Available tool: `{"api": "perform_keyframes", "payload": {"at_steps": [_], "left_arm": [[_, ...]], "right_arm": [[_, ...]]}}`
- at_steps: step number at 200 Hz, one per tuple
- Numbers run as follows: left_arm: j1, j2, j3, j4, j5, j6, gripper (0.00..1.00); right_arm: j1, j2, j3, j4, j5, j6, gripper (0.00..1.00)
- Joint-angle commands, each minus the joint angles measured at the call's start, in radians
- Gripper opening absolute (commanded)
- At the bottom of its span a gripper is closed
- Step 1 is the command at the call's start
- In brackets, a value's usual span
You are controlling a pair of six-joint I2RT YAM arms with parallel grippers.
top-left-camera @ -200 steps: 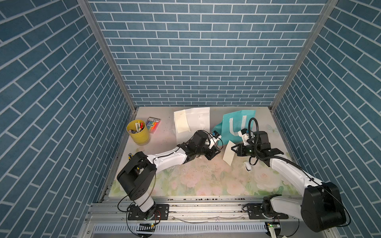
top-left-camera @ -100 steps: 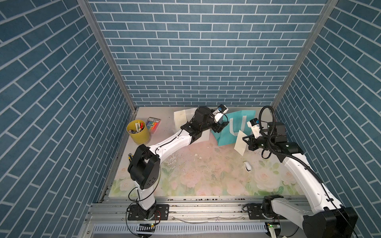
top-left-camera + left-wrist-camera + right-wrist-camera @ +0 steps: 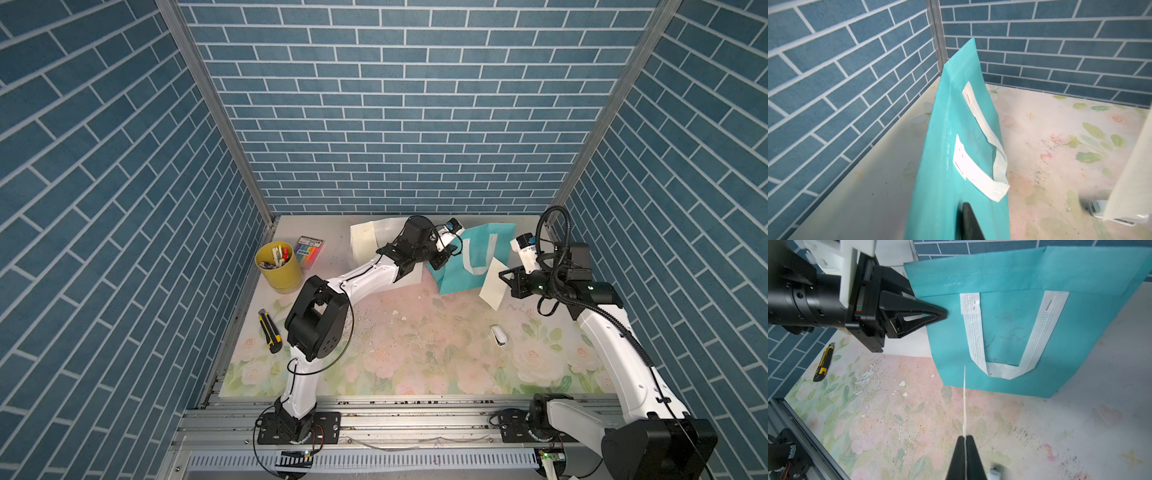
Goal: Staple the receipts to the bags
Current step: Adjust the takeout bag at the center of the board.
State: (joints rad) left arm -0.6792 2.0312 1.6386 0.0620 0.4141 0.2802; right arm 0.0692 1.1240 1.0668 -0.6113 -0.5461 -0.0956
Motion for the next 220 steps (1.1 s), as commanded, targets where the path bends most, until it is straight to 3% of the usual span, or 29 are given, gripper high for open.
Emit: {"api": "perform_keyframes", "payload": {"at_steps": [1, 73, 109, 121, 129, 137, 149, 220], "left_arm": [[0.004, -0.013, 0.050, -0.039, 0.096, 0.026, 0.00], [0.082, -0.067, 0.097, -0.312, 0.425, 0.170, 0.00], [0.108, -0.061, 0.126, -0.399, 0.432, 0.190, 0.00], [0.109, -0.053, 0.127, -0.407, 0.423, 0.179, 0.08], [0.108, -0.050, 0.127, -0.410, 0.422, 0.172, 0.19], [0.110, -0.049, 0.126, -0.411, 0.430, 0.166, 0.36], [0.111, -0.055, 0.115, -0.408, 0.466, 0.166, 0.45], [0.119, -0.114, 0.088, -0.423, 0.462, 0.155, 0.49]], "right_arm": [[-0.008, 0.030, 0.047, -0.041, -0.084, -0.095, 0.00], [-0.009, 0.039, 0.096, -0.101, -0.167, -0.234, 0.00], [-0.006, 0.067, 0.109, -0.099, -0.239, -0.245, 0.00], [0.004, 0.081, 0.109, -0.074, -0.246, -0.237, 0.00], [0.015, 0.094, 0.113, -0.061, -0.240, -0.234, 0.00], [0.025, 0.110, 0.126, -0.055, -0.240, -0.232, 0.00], [0.038, 0.142, 0.156, -0.051, -0.247, -0.216, 0.00], [0.136, 0.360, 0.346, -0.052, -0.247, -0.198, 0.00]]}}
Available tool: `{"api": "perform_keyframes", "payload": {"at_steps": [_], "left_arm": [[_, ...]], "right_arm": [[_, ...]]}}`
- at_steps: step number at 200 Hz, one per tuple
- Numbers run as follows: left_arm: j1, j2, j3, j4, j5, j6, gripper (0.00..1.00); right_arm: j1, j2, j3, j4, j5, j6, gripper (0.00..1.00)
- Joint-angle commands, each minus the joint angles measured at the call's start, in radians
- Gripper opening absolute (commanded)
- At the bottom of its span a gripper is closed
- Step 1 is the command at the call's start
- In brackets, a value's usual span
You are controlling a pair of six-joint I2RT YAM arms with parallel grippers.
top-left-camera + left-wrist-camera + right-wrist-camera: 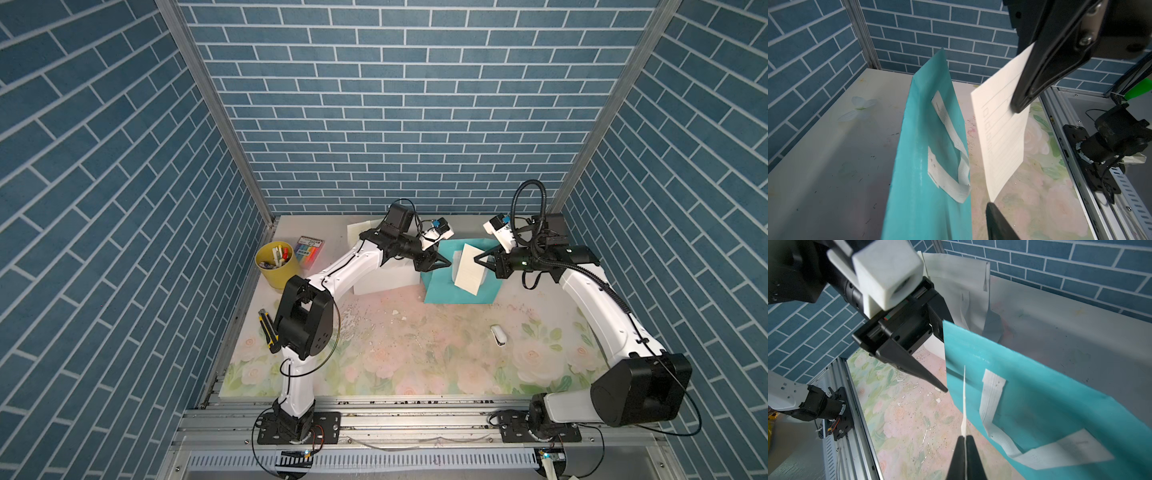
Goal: Staple the receipts to the bags
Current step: Adjust the takeout bag at the center of the board, then hold the receipt from the takeout bag.
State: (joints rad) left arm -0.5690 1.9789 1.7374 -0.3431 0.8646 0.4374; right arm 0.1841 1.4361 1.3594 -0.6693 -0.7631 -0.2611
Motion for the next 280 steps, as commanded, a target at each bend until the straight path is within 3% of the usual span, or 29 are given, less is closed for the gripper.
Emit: {"api": "perform_keyframes", "payload": {"at_steps": [1, 83, 105, 128, 208, 220, 253, 280], "left_arm": [[0.009, -0.063, -0.011, -0.019, 0.011, -0.002, 0.49], [0.017, -0.074, -0.029, -0.054, 0.021, 0.002, 0.38], [0.017, -0.071, -0.029, -0.056, 0.016, 0.002, 0.38], [0.020, -0.065, -0.032, -0.045, 0.016, -0.010, 0.30], [0.018, -0.055, -0.042, -0.031, 0.010, -0.029, 0.18], [0.018, -0.054, -0.043, -0.030, 0.004, -0.035, 0.18], [0.018, -0.054, -0.049, -0.022, -0.012, -0.046, 0.33], [0.018, -0.053, -0.049, -0.020, -0.010, -0.048, 0.26]], "right_arm": [[0.022, 0.051, 0.056, 0.007, -0.031, -0.032, 0.00], [0.075, 0.160, 0.076, 0.153, -0.067, 0.070, 0.00], [0.082, 0.181, 0.091, 0.138, -0.070, 0.064, 0.00], [0.086, 0.196, 0.101, 0.119, -0.079, 0.057, 0.00], [0.095, 0.205, 0.089, 0.121, -0.076, 0.050, 0.00], [0.097, 0.205, 0.089, 0.120, -0.069, 0.047, 0.00], [0.103, 0.206, 0.085, 0.120, -0.065, 0.039, 0.00], [0.103, 0.205, 0.081, 0.126, -0.067, 0.045, 0.00]]}}
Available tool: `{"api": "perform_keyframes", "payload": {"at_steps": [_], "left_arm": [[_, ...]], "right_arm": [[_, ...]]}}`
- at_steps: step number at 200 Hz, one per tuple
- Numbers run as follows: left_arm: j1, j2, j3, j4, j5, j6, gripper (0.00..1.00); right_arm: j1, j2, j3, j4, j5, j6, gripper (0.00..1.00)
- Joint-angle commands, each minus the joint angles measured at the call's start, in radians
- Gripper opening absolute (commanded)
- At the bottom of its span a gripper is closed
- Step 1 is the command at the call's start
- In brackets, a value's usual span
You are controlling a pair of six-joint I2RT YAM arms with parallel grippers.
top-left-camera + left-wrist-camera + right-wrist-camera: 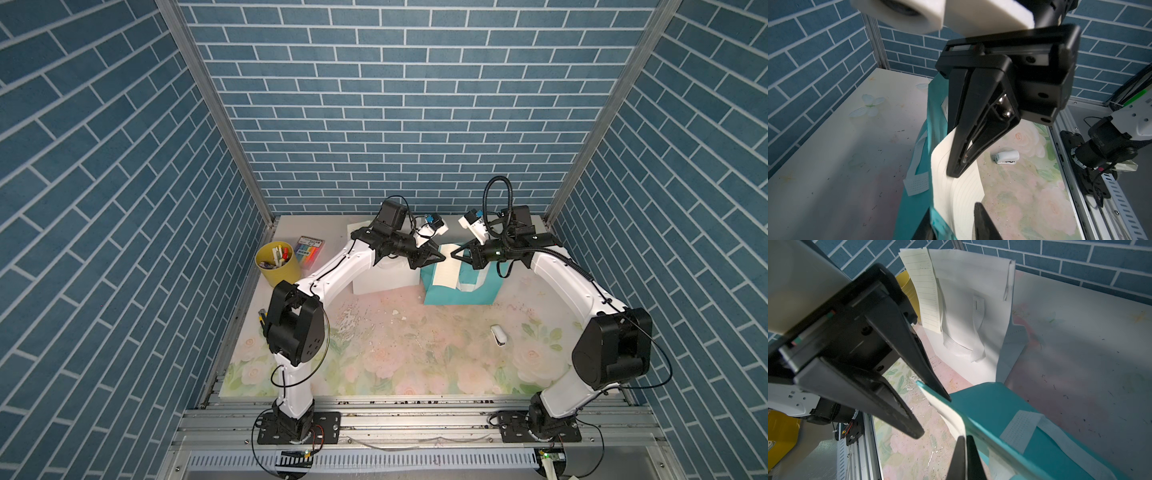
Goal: Staple the receipts to the bags
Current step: Hold the receipt from the takeout bag.
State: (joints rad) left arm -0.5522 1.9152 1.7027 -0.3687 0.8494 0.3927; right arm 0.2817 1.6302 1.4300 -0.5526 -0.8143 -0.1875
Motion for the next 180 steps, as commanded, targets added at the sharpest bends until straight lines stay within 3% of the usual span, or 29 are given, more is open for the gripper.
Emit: {"api": "perform_keyframes", "payload": {"at_steps": [1, 64, 74, 86, 94, 128, 152, 158, 180], "left_arm": [[0.001, 0.011, -0.014, 0.005, 0.005, -0.002, 0.26], [0.000, 0.016, -0.017, 0.008, -0.004, -0.002, 0.00], [0.001, 0.016, -0.018, 0.009, -0.010, -0.004, 0.00], [0.000, 0.015, -0.023, 0.015, -0.020, -0.009, 0.00], [0.001, 0.009, -0.032, 0.027, -0.034, -0.017, 0.00], [0.000, -0.029, -0.093, 0.123, -0.131, -0.061, 0.00], [0.000, -0.044, -0.122, 0.180, -0.197, -0.097, 0.00], [-0.002, -0.048, -0.129, 0.193, -0.206, -0.103, 0.00], [-0.010, -0.056, -0.144, 0.214, -0.234, -0.113, 0.00]], "right_arm": [[0.006, 0.011, 0.010, 0.010, -0.016, -0.029, 0.00], [0.006, 0.010, 0.011, 0.005, -0.013, -0.029, 0.00], [0.007, 0.003, 0.007, 0.012, -0.009, -0.028, 0.00], [0.007, -0.014, -0.002, 0.026, 0.017, -0.006, 0.20], [0.007, -0.032, -0.010, 0.041, 0.048, 0.018, 0.27], [0.007, -0.194, -0.106, 0.058, 0.197, 0.075, 0.45], [0.007, -0.319, -0.160, -0.057, 0.345, 0.079, 0.56], [0.007, -0.350, -0.171, -0.090, 0.387, 0.087, 0.67], [0.007, -0.446, -0.220, -0.213, 0.537, 0.152, 0.74]]}}
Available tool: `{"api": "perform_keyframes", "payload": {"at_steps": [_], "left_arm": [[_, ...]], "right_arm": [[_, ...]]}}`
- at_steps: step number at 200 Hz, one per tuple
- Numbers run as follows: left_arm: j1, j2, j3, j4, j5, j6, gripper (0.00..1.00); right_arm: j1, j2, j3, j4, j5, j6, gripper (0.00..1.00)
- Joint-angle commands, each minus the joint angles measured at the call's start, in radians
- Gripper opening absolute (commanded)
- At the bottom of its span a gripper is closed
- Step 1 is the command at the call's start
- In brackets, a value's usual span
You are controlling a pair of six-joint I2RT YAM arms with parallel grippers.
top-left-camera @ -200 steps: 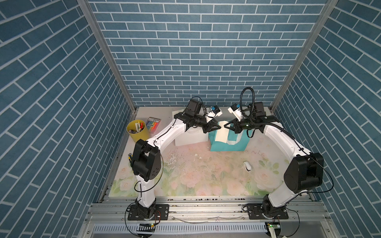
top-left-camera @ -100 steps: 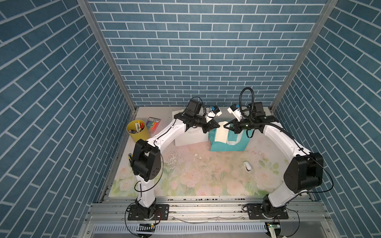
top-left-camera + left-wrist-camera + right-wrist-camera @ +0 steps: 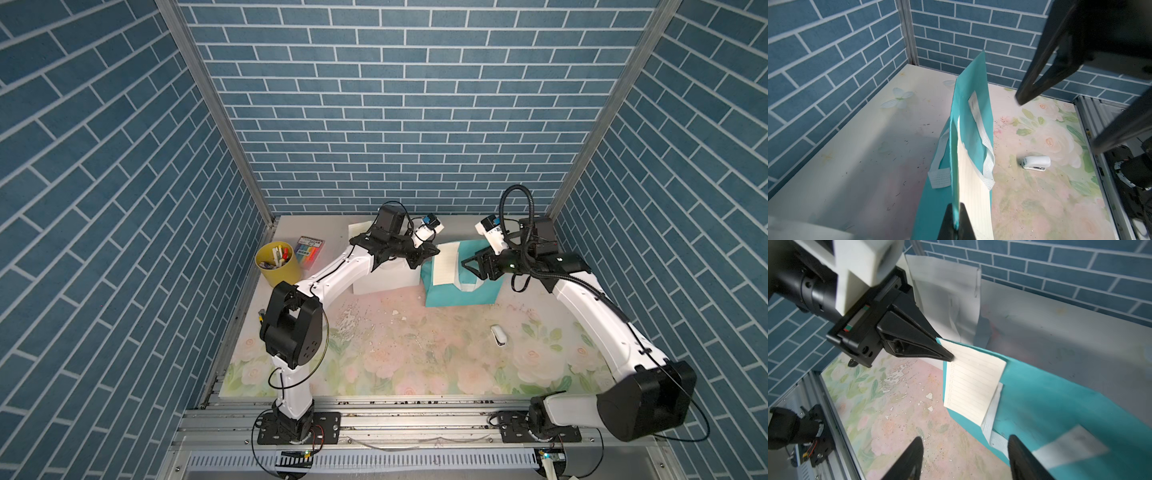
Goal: Staple the receipts to the bags
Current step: Hold the receipt from the takeout bag, then pick up the stapler from the center of the board.
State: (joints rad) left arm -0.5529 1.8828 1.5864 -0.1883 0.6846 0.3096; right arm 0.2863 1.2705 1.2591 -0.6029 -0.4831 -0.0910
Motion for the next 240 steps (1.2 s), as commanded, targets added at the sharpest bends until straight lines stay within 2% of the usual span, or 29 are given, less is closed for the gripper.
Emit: {"api": "perform_keyframes", "payload": {"at_steps": [1, 23, 44, 51, 57, 79, 107, 161, 209, 240], "left_arm": [[-0.010, -0.023, -0.028, 0.034, -0.071, -0.029, 0.00], [-0.020, -0.030, -0.036, 0.039, -0.090, -0.029, 0.00], [-0.022, -0.036, -0.044, 0.041, -0.099, -0.029, 0.00], [-0.023, -0.037, -0.049, 0.045, -0.102, -0.030, 0.00], [-0.023, -0.040, -0.052, 0.047, -0.104, -0.029, 0.00], [-0.023, -0.048, -0.057, 0.042, -0.111, -0.025, 0.00], [-0.023, -0.063, -0.063, 0.040, -0.128, -0.014, 0.00], [-0.022, -0.068, -0.071, 0.040, -0.118, -0.008, 0.00], [-0.022, -0.068, -0.070, 0.027, -0.120, -0.009, 0.00], [-0.023, -0.077, -0.071, 0.002, -0.129, 0.015, 0.00]], "right_arm": [[0.001, -0.091, -0.053, -0.167, 0.214, 0.061, 0.74], [0.001, -0.173, -0.134, -0.263, 0.347, 0.186, 0.75], [0.001, -0.193, -0.201, -0.374, 0.388, 0.280, 0.72], [0.012, -0.192, -0.212, -0.376, 0.437, 0.321, 0.71], [0.012, -0.193, -0.221, -0.366, 0.428, 0.336, 0.71], [0.013, -0.107, -0.197, -0.417, 0.481, 0.384, 0.71], [0.013, -0.020, -0.231, -0.408, 0.483, 0.441, 0.68], [0.013, 0.049, -0.382, -0.194, 0.481, 0.471, 0.67], [0.013, 0.219, -0.359, -0.105, 0.505, 0.433, 0.58], [0.013, 0.260, -0.344, -0.097, 0.508, 0.405, 0.54]]}}
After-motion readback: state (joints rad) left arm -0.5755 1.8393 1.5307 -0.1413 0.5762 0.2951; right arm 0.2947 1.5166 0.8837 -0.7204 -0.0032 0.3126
